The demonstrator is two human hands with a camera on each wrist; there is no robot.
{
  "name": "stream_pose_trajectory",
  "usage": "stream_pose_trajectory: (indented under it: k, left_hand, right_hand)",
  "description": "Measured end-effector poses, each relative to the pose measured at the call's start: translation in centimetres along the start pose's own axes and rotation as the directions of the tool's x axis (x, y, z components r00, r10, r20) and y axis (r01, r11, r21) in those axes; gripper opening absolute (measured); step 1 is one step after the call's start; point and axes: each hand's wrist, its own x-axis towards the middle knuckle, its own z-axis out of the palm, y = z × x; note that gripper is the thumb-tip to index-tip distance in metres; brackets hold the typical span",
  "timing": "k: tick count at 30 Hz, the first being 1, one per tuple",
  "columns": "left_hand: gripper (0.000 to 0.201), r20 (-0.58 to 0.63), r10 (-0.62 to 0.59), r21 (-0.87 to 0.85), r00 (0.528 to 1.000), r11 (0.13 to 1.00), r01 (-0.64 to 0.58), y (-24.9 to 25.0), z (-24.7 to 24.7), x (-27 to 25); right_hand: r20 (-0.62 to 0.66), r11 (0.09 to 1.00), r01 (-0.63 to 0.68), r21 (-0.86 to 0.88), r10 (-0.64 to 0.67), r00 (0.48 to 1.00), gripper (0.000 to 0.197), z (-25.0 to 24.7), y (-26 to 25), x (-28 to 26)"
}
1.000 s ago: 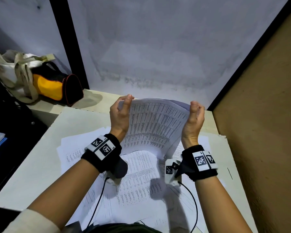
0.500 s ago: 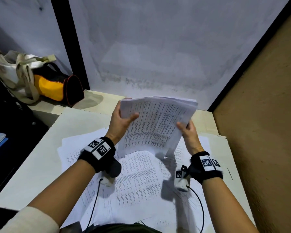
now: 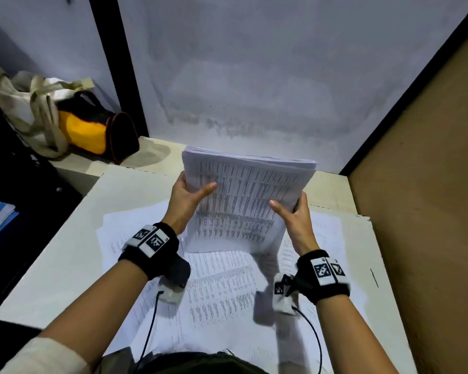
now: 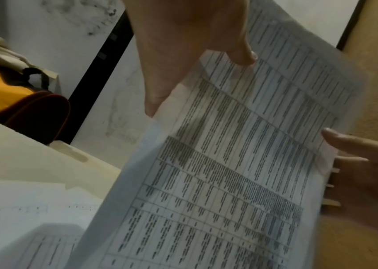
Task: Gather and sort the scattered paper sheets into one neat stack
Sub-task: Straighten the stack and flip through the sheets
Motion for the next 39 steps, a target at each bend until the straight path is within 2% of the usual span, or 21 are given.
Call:
stream_pose_trajectory:
  k: [1,3,5,7,9,12,15,17,19,21,23,28,34,39]
  left_hand:
    - [0.071,0.006,0.001,0.007,1.0,1.0,-0.001,-0.3,0.1,0.1]
    - [0.058,-0.005,0.006,0.037,1.0,0.999,-0.006,-0.5,0.4,0.1]
    - [0.042,-0.032,0.007,0.052,0.999,0.999,-0.005,-0.8,0.7,-0.1]
    - [0.035,-0.036,0.011,0.066,0.999,0.998,-0.009,-1.0,0.9,-0.5]
    - [0.031,-0.021,0.044,0.094,0.999,0.995,-0.042,-1.0,1.0,-0.9]
    - [0.025,-0.056,0.156,0.121,0.986,0.982,-0.148,0.5,1.3,-0.9]
    - [0.026,-0.123,0.247,0.075,0.961,0.968,-0.239,2.7,1.6,-0.6]
    - [0.032,-0.136,0.294,0.058,0.946,0.956,-0.289,3.2,1.9,-0.8]
    - [0.036,-0.116,0.278,0.062,0.954,0.96,-0.272,2.6,2.0,-1.3]
    - [0.039,-0.093,0.209,0.07,0.974,0.977,-0.203,0.9,1.9,-1.8]
    - [0.038,-0.094,0.146,0.095,0.985,0.986,-0.137,-0.6,1.6,-1.8]
    - [0.036,-0.074,0.096,0.088,0.993,0.992,-0.09,-1.3,1.3,-0.9]
    - [0.027,-0.031,0.07,0.039,0.997,0.997,-0.069,-1.1,0.9,-0.3]
    - [0.024,0.0,0.061,0.06,0.998,0.996,-0.061,-1.0,0.4,-0.5]
  right_hand:
    - [0.006,1.0,-0.013,-0.01,0.013,1.0,0.075,0.2,-0.1,0.0]
    - [-0.003,0.999,-0.022,-0.034,0.022,1.0,0.078,0.4,0.1,0.1]
    - [-0.033,0.997,-0.024,-0.076,0.022,0.999,0.064,0.6,0.8,0.2]
    - [-0.073,0.991,-0.046,-0.125,0.037,0.997,0.053,0.9,1.5,0.1]
    - [-0.169,0.989,-0.051,-0.142,0.026,0.985,0.043,1.2,1.9,-0.1]
    - [-0.251,0.969,0.086,-0.233,-0.145,0.957,0.026,1.0,0.4,-0.2]
    - [-0.254,0.92,0.244,-0.306,-0.326,0.911,0.014,0.9,-2.1,-0.2]
    - [-0.23,0.909,0.293,-0.295,-0.365,0.902,0.01,1.0,-2.9,-0.2]
    - [-0.181,0.93,0.264,-0.255,-0.314,0.932,0.012,1.2,-2.0,-0.6]
    - [-0.142,0.967,0.139,-0.213,-0.171,0.975,0.027,1.2,-0.1,-1.2]
    - [-0.134,0.973,0.031,-0.228,-0.063,0.989,0.038,1.3,1.4,-1.2]
    - [-0.087,0.981,0.001,-0.192,-0.018,0.996,0.058,1.5,1.6,-0.6]
    - [-0.103,0.993,-0.048,-0.105,0.037,0.994,0.057,0.9,2.0,0.2]
    - [-0.139,0.991,-0.048,-0.126,0.03,0.99,0.038,1.0,1.9,0.5]
